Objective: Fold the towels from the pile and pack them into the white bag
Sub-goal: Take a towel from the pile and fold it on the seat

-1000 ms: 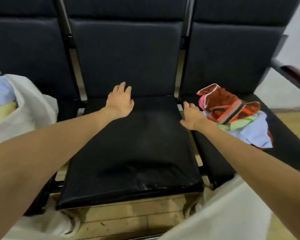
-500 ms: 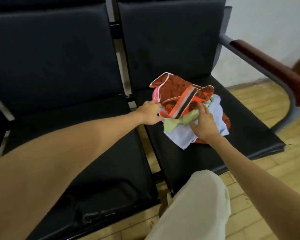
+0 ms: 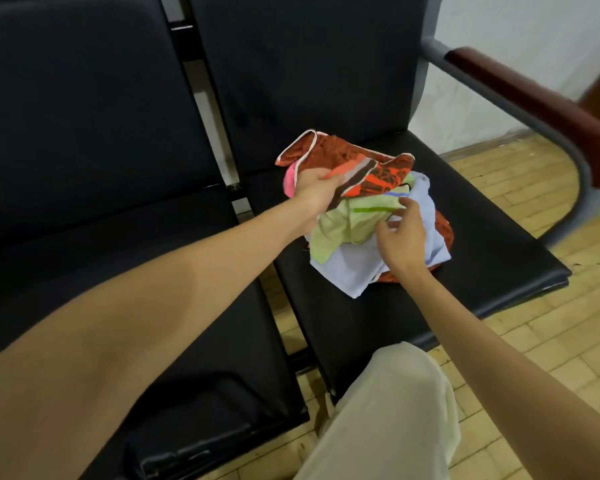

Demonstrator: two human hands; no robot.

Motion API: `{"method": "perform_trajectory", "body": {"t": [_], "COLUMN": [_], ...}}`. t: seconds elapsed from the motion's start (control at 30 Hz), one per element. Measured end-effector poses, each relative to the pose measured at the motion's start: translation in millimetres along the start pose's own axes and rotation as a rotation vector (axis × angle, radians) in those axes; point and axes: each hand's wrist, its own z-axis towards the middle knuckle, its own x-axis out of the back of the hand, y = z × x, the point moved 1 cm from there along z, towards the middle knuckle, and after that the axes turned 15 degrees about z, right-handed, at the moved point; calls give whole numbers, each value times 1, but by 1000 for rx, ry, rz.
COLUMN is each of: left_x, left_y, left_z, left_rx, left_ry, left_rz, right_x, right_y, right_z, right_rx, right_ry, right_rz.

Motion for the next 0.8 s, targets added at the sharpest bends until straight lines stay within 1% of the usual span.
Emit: {"method": "perform_trajectory", "body": {"t": [0.07, 0.13, 0.23, 0.3, 0.4, 0.5, 0.6, 0.7, 0.73, 0.8], "left_x": [22, 48, 87, 111, 145, 187, 238, 283, 301, 315], "left_y": [14, 23, 27, 29, 23, -3, -43, -86, -102, -125], "left_z": [-14, -32, -60, -82, -118, -153, -184, -210, -221, -228], "left_rx": [-65, -115, -186, -215, -217, -189, -118, -6, 34, 95], "left_ry": [40, 50, 37, 21, 21, 86, 202, 342, 406, 485], "left_rz": [-58, -92, -35, -15, -15, 12, 49, 25, -3, -5], "right_x": [-4, -11, -27, -46, -82, -113, -137, -160, -171, -173], "right_y": [-10, -22, -47, -61, -76, -91, -102, -100, -100, -101], "right_z": [-3, -3, -4, -6, -13, -29, -48, -65, -78, -90], "right_rx": [-108, -266, -490, -564, -637, -720, -798, -812, -822, -817], "right_ry": [71, 86, 26, -15, -53, -79, -59, -47, -66, -83], "right_rz": [121, 349, 720, 893, 996, 1119, 1222, 1178, 1180, 1230]}}
